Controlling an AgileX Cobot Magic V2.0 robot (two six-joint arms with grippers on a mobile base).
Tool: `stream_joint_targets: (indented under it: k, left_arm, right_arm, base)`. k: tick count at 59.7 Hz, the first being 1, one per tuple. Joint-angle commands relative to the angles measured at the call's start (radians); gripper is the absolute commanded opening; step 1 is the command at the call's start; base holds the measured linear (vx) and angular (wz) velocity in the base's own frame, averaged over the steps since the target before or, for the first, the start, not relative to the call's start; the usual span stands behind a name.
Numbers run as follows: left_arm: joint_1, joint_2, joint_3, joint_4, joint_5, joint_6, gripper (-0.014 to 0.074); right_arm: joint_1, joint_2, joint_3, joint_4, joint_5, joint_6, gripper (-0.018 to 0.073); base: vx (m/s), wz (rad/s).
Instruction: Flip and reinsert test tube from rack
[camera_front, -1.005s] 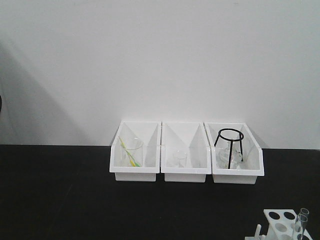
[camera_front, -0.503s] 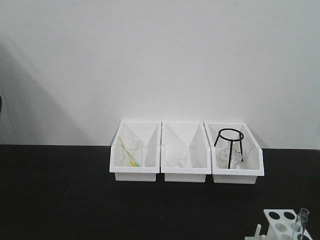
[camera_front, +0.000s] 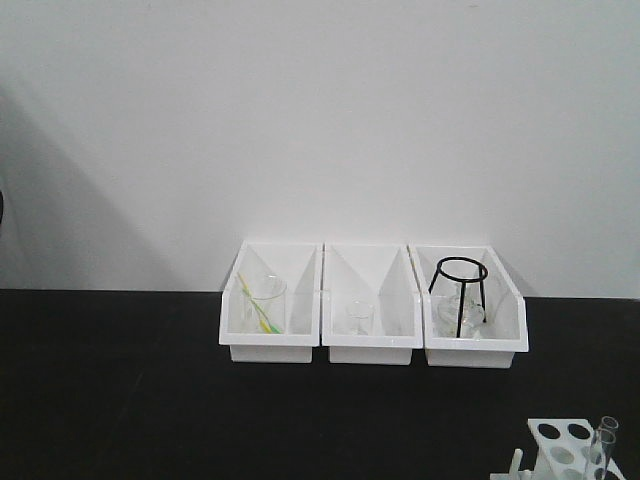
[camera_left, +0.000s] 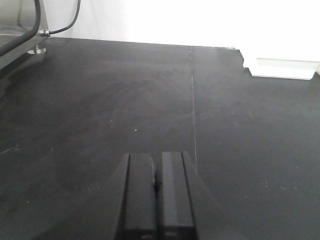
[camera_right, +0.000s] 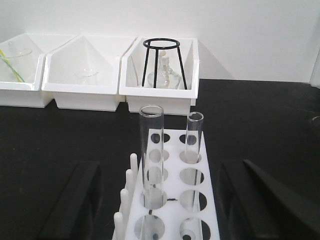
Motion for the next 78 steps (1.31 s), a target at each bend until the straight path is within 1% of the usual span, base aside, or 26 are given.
stream_joint_targets:
  k: [1,7,16,25,29,35,42,50,54,61,69,73,78]
  left_arm:
    - [-0.007,-0.013,0.0,-0.003,-0.088,0.0,-0.0006]
    - [-0.007,-0.013,0.0,-0.003,-0.088,0.0,-0.0006]
    - [-0.007,-0.013,0.0,-0.003,-0.088,0.0,-0.0006]
    - [-0.007,-0.013,0.0,-0.003,-0.088,0.0,-0.0006]
    - [-0.007,-0.013,0.0,-0.003,-0.088,0.0,-0.0006]
    - [-0.007,-0.013,0.0,-0.003,-0.088,0.0,-0.0006]
    - [-0.007,-0.013,0.0,-0.003,-0.088,0.0,-0.0006]
    - [-0.007,-0.013,0.0,-0.003,-0.088,0.0,-0.0006]
    - [-0.007,-0.013,0.0,-0.003,-0.088,0.0,-0.0006]
    - [-0.007,-0.013,0.0,-0.003,-0.088,0.0,-0.0006]
    - [-0.007,-0.013,0.0,-0.003,-0.088,0.0,-0.0006]
    - [-0.007,-0.013,0.0,-0.003,-0.088,0.0,-0.0006]
    - [-0.007,-0.013,0.0,-0.003,-0.088,0.0,-0.0006]
  right_arm:
    - [0.0,0.064,-0.027,-0.006,-0.156,0.003,0.0554]
    - [0.0,0.157,-0.027,-0.006,-0.242,-0.003,0.0554]
    - [0.0,0.318,-0.03,-0.005,-0.416,-0.004,0.0554]
    - [0.0,0.47,-0.066,-0.005,-0.531,-0.003,0.0548]
    - [0.0,0.525,-0.1,-0.007,-0.563,-0.002,0.054]
    - [0.0,0.6,-0.145,-0.013,-0.569,-0.001,0.0523]
    - [0.0,0.643,-0.157,-0.027,-0.585,-0.001,0.0498]
    - [0.0,0.652,-0.156,-0.03,-0.591,-0.001,0.0428]
    - [0.0,0.652,-0.156,-0.03,-0.597,-0.005,0.0372]
    - [0.0,0.652,-0.156,-0.03,-0.597,-0.006,0.0249]
    - [0.0,0.652,-0.156,-0.03,-0.597,-0.005,0.014]
    - [0.0,0.651,-0.156,-0.03,-0.597,-0.004,0.0107]
    - [0.0,0.638,-0.156,-0.031,-0.597,0.002,0.009]
  base:
    - [0.0,0.0]
    - [0.0,0.0]
    - [0.0,0.0]
    - [0.0,0.0]
    - [0.0,0.0]
    - [0.0,0.0]
    - [0.0,0.0]
    - [0.0,0.0]
    - [0.0,0.0]
    - [0.0,0.0]
    - [0.0,0.0]
    - [0.0,0.0]
    - [0.0,0.0]
